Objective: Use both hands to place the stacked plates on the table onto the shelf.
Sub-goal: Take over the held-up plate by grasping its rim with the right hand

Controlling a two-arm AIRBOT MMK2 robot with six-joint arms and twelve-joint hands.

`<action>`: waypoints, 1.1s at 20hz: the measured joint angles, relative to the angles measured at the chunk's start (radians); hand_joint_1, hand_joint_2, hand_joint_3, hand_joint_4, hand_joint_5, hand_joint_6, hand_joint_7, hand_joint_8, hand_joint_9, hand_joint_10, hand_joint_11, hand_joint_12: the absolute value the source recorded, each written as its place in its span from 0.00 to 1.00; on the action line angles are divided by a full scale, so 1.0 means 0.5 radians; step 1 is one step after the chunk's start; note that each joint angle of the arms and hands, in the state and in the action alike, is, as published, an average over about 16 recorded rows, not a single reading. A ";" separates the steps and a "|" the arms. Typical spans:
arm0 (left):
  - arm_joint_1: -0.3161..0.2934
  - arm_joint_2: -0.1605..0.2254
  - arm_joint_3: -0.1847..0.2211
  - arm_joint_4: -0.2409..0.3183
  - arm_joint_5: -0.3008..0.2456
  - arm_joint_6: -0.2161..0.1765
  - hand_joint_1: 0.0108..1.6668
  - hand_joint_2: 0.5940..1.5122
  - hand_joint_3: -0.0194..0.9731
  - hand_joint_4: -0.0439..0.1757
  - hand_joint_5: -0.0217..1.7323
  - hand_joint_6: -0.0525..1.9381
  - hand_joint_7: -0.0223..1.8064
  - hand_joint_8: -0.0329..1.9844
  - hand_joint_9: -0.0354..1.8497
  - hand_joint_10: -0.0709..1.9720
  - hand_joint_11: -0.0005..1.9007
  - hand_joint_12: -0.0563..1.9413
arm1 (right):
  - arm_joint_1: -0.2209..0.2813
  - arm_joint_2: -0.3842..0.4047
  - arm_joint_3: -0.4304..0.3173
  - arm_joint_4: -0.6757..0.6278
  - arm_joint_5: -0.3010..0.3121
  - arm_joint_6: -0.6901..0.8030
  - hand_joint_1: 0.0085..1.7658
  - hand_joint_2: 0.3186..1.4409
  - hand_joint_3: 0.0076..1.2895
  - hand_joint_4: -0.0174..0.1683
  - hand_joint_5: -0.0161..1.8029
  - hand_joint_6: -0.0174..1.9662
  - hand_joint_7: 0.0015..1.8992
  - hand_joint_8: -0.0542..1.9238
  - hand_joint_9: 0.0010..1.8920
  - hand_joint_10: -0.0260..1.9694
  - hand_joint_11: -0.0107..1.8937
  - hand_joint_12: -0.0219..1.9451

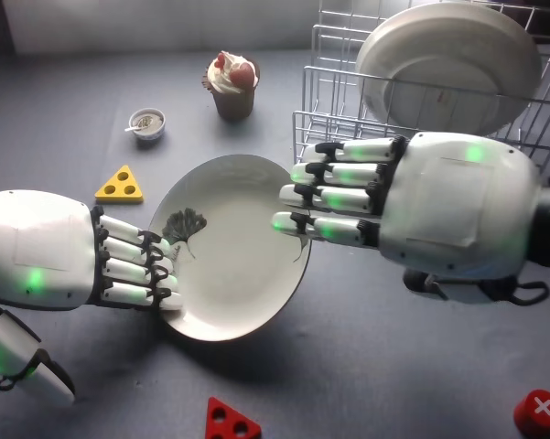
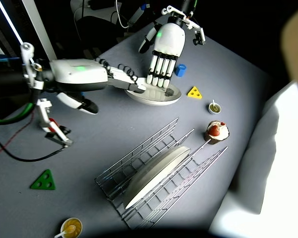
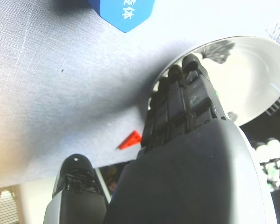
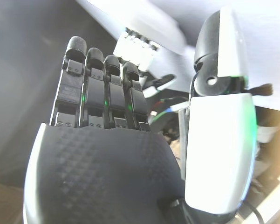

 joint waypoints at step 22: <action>0.004 -0.012 0.020 0.001 -0.010 0.000 0.01 0.53 0.02 0.14 0.06 0.01 0.09 0.01 0.11 0.03 0.08 0.03 | -0.011 -0.626 0.471 -0.087 -0.013 -0.157 0.72 0.54 0.00 0.12 0.25 0.01 0.19 0.04 0.21 0.02 0.24 0.07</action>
